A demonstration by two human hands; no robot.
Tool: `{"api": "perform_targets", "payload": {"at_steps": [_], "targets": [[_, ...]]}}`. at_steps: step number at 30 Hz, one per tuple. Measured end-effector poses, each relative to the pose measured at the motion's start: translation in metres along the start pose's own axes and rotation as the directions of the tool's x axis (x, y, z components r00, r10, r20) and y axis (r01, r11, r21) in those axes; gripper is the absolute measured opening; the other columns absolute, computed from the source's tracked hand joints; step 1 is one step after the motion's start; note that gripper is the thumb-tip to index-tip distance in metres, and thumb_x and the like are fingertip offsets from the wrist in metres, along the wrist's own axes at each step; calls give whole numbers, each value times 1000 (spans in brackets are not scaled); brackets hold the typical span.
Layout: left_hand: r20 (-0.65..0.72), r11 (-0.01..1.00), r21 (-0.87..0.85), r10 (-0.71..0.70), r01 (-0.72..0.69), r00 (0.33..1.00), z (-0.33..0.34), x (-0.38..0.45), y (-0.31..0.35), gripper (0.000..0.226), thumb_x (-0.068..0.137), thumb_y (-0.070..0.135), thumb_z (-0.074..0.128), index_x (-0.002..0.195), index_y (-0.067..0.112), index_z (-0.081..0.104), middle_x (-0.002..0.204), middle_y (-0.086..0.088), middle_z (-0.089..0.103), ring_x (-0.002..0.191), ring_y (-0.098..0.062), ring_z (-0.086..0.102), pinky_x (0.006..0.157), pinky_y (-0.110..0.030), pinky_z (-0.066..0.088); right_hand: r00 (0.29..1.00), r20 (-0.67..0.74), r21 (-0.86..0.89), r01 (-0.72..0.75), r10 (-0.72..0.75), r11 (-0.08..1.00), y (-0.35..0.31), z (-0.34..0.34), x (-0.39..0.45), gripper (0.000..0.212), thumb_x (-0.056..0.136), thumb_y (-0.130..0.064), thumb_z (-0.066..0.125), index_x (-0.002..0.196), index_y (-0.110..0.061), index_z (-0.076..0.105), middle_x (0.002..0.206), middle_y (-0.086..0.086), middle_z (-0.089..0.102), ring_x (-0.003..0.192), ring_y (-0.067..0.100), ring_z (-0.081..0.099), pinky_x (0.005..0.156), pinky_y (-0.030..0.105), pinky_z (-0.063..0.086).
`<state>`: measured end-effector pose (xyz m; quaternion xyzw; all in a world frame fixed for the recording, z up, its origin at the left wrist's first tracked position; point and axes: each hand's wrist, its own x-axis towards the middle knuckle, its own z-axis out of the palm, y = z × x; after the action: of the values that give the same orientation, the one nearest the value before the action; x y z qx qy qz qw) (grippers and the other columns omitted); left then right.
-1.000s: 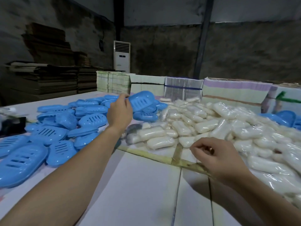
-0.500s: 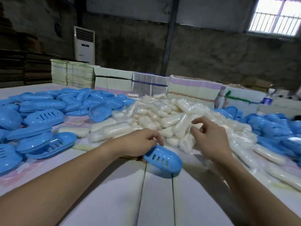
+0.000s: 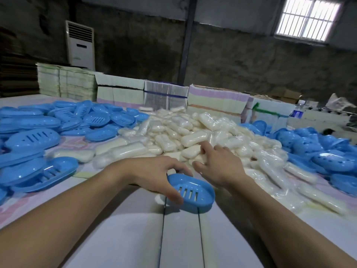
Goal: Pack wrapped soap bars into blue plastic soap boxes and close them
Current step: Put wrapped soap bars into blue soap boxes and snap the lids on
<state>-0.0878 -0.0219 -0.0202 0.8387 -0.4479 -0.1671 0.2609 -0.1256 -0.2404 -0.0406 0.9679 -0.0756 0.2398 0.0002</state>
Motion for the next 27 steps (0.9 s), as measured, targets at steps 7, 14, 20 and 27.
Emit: {"api": "perform_targets", "payload": {"at_steps": [7, 14, 20, 27], "targets": [[-190, 999, -43, 3, -11, 982, 10, 11, -13, 63, 67, 47, 87, 125, 43, 62, 110, 29, 57, 90, 20, 54, 69, -4, 46, 976, -127, 357, -123, 179, 926, 12, -22, 1, 9, 90, -34, 47, 93, -29, 41, 64, 0, 56, 65, 23, 53, 54, 35, 32], [-330, 996, -93, -46, 16, 943, 18, 21, -19, 80, 62, 47, 93, 133, 40, 56, 108, 28, 54, 96, 12, 55, 74, -5, 40, 987, 63, 846, -133, 151, 516, 21, -59, -15, 14, 85, -21, 55, 79, -34, 55, 51, -15, 50, 44, 3, 42, 40, 18, 34], [-354, 997, -71, -35, 10, 935, 20, 22, -13, 69, 60, 47, 93, 122, 40, 63, 111, 25, 60, 100, 8, 55, 77, -11, 44, 993, 114, 840, -103, 11, 532, -6, -26, -40, 13, 81, -28, 51, 93, -28, 49, 60, 5, 44, 57, 17, 43, 57, 33, 32], [-342, 997, -76, -25, -2, 939, 20, 23, -12, 53, 58, 49, 91, 107, 45, 70, 104, 27, 66, 96, 10, 58, 80, -18, 50, 991, -78, 399, 131, -109, 907, -8, -32, -42, 27, 91, -31, 55, 117, -25, 54, 78, -15, 46, 93, 14, 40, 76, 31, 34]]}}
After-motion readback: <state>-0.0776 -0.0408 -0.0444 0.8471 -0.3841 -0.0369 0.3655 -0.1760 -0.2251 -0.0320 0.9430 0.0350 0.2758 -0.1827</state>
